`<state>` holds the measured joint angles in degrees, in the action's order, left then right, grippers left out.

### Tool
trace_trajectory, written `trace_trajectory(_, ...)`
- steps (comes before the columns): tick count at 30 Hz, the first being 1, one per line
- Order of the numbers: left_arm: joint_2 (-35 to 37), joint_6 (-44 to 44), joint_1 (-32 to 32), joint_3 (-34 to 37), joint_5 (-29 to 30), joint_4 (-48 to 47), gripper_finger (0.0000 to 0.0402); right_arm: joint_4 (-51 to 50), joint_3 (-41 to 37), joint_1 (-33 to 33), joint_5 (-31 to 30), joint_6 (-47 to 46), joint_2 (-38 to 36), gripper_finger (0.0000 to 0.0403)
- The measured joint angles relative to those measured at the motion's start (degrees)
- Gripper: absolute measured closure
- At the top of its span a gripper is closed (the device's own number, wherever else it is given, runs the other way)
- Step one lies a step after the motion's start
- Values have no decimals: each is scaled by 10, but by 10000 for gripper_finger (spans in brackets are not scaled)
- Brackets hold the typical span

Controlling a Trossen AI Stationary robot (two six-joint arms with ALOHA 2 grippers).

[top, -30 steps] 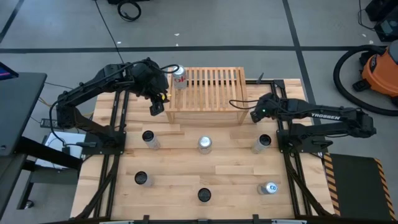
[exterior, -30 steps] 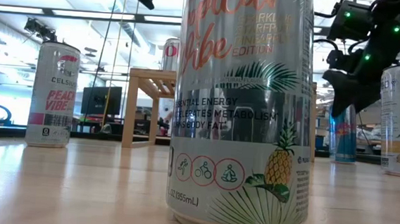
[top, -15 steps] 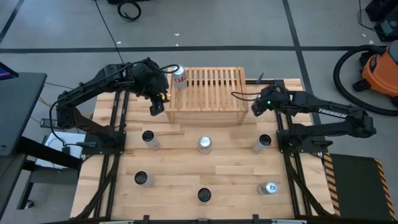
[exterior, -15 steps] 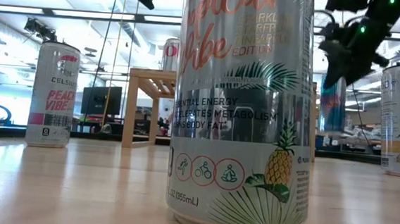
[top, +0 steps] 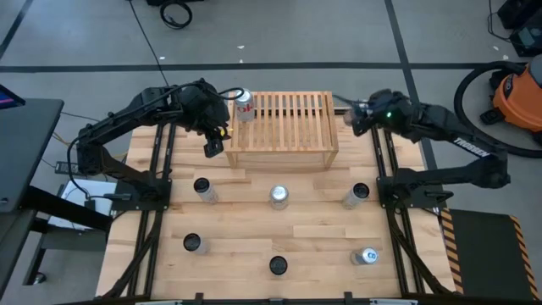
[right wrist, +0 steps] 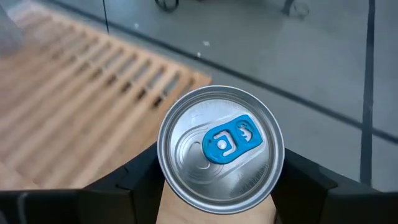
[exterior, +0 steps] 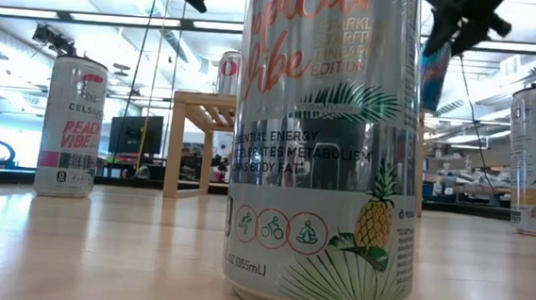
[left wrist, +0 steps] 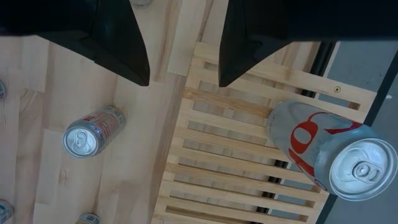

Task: Place canned beverage on shelf
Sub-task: Put the top blue soda can on the shelf

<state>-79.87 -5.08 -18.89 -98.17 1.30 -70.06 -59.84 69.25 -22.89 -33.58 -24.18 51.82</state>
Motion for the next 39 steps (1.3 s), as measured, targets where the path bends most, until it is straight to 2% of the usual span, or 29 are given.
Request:
trace_trajectory(11, 0, 0, 0, 0, 0, 0, 209, 118, 119, -16, 4, 123, 87, 156)
trace_trajectory(18, 0, 15, 0, 0, 0, 0, 209, 189, 169, -15, 48, 154, 162, 156)
trace_trajectory(25, 0, 15, 0, 0, 0, 22, 209, 190, 181, -15, 55, 167, 224, 156)
trace_trajectory(30, 0, 14, 0, 0, 0, 36, 209, 206, 181, -15, 128, 166, 247, 156)
trace_trajectory(39, 0, 15, 0, 0, 0, 36, 209, 245, 182, -15, 165, 173, 292, 156)
